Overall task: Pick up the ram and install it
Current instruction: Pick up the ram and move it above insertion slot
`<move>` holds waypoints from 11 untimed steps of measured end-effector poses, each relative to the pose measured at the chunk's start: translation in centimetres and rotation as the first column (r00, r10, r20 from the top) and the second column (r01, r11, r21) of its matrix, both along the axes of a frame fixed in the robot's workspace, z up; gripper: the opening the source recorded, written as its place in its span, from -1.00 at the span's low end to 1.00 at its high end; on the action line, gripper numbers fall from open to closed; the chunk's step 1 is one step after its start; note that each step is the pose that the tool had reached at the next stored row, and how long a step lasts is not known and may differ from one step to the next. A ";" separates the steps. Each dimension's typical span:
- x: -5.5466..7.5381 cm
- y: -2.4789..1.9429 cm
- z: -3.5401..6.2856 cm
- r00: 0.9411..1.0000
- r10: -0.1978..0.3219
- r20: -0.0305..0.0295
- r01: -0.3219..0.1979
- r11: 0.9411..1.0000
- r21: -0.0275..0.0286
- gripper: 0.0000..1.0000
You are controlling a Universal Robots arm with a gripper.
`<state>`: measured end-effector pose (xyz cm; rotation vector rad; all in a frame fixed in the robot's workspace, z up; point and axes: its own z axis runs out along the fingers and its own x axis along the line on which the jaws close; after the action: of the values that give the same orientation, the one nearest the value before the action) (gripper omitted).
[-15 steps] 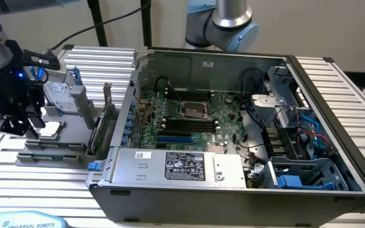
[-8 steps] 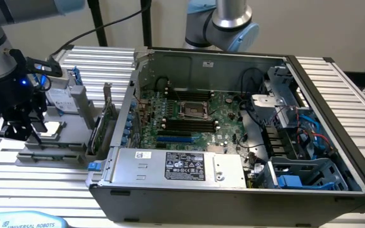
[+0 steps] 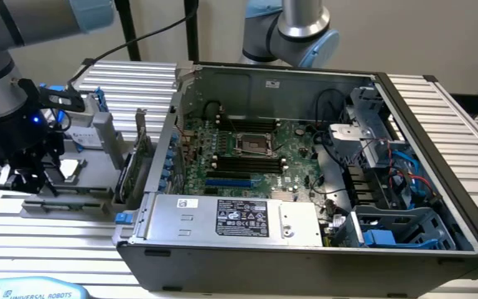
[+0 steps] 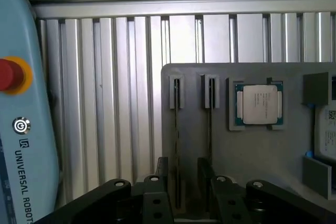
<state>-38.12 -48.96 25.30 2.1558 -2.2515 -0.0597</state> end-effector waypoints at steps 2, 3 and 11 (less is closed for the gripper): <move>0.1 -0.09 -0.37 1.000 0.000 0.000 0.000 1.000 0.000 -0.27; 0.2 -0.12 -0.56 1.000 0.000 0.000 0.000 1.000 0.000 -0.27; 0.6 -0.44 -2.01 1.000 0.001 0.000 -0.001 1.000 0.000 -0.27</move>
<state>-37.51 -49.40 23.29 2.1570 -2.2505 -0.0597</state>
